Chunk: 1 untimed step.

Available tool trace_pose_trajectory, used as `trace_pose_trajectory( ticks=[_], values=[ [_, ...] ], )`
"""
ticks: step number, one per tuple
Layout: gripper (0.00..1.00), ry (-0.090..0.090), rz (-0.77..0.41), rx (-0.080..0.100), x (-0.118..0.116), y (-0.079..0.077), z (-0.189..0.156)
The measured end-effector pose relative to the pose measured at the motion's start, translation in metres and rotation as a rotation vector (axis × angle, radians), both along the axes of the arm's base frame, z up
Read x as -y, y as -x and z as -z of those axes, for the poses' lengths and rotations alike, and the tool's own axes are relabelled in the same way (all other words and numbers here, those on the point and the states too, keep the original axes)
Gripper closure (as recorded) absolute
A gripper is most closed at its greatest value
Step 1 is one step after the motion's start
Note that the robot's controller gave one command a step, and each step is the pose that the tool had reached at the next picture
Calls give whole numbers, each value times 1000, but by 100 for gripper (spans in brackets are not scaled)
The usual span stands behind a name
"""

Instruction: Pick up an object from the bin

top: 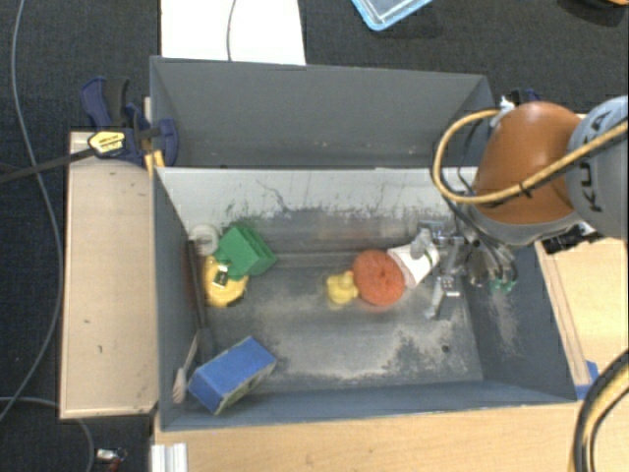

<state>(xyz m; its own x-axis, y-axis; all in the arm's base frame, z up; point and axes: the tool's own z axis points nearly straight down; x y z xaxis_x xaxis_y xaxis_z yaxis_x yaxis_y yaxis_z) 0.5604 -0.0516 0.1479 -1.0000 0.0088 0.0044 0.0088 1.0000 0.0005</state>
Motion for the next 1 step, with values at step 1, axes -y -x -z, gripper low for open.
trace_pose_trajectory(
  ticks=[1],
  values=[
    [0,1,-2,7,0,-2,-4]
  ],
)
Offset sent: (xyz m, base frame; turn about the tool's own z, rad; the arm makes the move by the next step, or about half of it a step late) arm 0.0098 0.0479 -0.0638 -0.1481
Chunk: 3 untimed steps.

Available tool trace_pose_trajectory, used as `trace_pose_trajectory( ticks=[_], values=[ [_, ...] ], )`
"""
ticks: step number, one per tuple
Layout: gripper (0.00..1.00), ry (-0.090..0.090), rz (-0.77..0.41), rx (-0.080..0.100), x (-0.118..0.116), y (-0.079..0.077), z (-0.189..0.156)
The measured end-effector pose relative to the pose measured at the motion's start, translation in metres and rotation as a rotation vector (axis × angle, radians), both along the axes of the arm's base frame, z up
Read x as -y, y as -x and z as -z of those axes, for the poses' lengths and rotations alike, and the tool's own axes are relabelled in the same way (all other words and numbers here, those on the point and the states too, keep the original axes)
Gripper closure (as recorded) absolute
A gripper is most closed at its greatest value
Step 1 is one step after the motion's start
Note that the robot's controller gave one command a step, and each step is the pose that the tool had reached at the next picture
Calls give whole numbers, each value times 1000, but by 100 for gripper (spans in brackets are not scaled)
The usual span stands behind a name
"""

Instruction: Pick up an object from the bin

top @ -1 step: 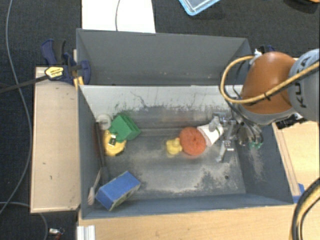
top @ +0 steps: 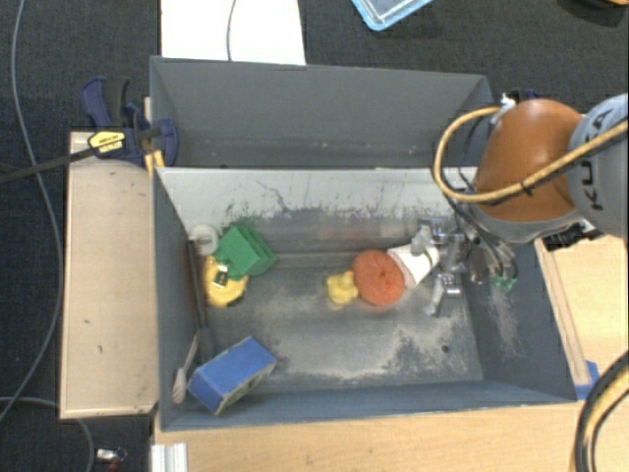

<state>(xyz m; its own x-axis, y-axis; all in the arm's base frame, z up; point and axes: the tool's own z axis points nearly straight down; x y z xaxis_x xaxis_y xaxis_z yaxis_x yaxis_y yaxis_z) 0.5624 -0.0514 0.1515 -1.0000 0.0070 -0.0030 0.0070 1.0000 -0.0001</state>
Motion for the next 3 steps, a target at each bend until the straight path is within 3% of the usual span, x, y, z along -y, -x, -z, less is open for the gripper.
trace_pose_trajectory(
  ticks=[1,2,3],
  values=[
    [0,1,-99,3,-32,-7,45],
    [0,5,-196,13,-67,-29,81],
    [100,4,-445,14,-97,-23,78]
  ],
)
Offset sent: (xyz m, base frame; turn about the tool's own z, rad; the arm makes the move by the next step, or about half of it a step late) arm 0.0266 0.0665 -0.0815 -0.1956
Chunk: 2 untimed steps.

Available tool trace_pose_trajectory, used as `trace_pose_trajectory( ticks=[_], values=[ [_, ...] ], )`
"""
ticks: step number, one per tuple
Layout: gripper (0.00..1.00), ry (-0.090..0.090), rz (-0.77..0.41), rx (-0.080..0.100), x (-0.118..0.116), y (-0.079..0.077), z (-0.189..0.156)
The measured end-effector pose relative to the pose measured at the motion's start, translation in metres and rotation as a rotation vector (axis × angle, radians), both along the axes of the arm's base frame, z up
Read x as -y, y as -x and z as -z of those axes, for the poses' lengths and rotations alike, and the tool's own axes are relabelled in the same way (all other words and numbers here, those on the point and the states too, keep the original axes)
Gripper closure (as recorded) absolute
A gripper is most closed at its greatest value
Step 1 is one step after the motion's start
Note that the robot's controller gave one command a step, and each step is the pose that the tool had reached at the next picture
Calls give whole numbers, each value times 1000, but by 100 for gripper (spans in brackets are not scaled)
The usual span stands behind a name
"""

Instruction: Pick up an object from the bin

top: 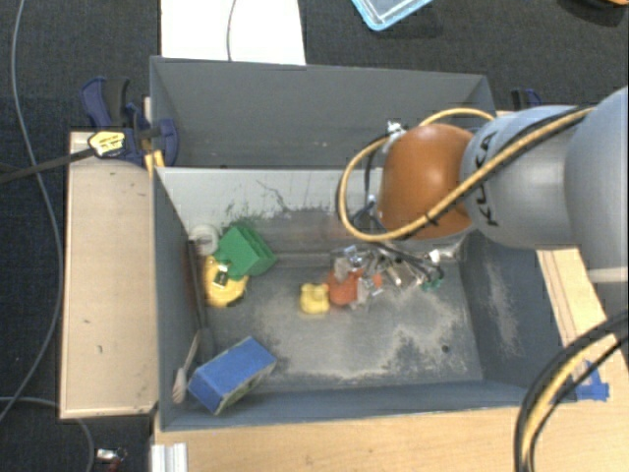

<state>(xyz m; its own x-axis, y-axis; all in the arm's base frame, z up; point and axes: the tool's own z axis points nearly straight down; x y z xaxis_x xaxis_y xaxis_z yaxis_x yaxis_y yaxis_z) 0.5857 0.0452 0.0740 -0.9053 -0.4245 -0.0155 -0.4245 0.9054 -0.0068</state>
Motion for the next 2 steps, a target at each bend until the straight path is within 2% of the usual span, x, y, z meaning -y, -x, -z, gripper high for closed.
trace_pose_trajectory(
  ticks=[1,2],
  values=[
    [100,0,0,0,0,0,0],
    [100,1,0,-10,0,16,-59]
  ],
)
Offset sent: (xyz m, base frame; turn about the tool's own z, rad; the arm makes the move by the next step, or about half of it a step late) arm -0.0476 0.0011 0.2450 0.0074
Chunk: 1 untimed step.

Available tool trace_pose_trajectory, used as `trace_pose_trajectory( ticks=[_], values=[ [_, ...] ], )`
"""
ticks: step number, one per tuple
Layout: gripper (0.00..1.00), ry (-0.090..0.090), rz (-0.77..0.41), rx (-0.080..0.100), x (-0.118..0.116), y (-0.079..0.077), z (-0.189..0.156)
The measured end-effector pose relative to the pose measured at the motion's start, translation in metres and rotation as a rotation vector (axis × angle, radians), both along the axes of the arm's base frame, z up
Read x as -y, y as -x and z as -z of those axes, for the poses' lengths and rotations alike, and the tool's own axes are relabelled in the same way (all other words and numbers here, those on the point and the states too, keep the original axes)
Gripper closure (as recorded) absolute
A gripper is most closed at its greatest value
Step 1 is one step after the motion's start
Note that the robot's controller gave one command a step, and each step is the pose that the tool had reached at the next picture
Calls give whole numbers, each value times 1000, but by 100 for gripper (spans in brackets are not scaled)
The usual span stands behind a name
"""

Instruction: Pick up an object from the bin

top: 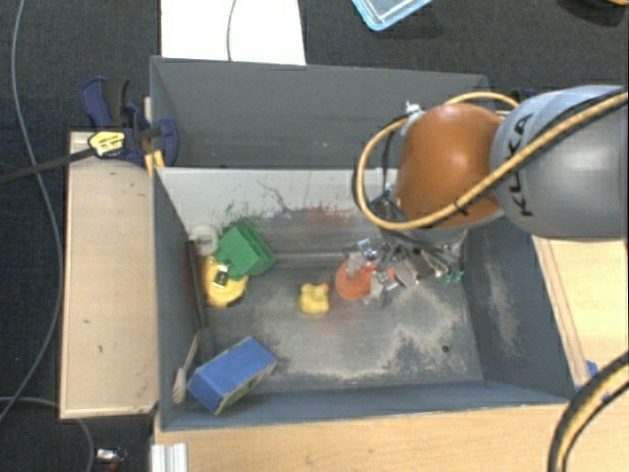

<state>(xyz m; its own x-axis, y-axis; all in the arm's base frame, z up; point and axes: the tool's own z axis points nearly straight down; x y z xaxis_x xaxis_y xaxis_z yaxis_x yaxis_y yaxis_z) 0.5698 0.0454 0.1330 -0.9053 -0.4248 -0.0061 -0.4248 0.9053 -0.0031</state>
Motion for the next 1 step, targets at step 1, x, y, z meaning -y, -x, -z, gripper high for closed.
trace_pose_trajectory(
  ticks=[1],
  values=[
    [100,-1,19,2,-2,-1,-83]
  ],
)
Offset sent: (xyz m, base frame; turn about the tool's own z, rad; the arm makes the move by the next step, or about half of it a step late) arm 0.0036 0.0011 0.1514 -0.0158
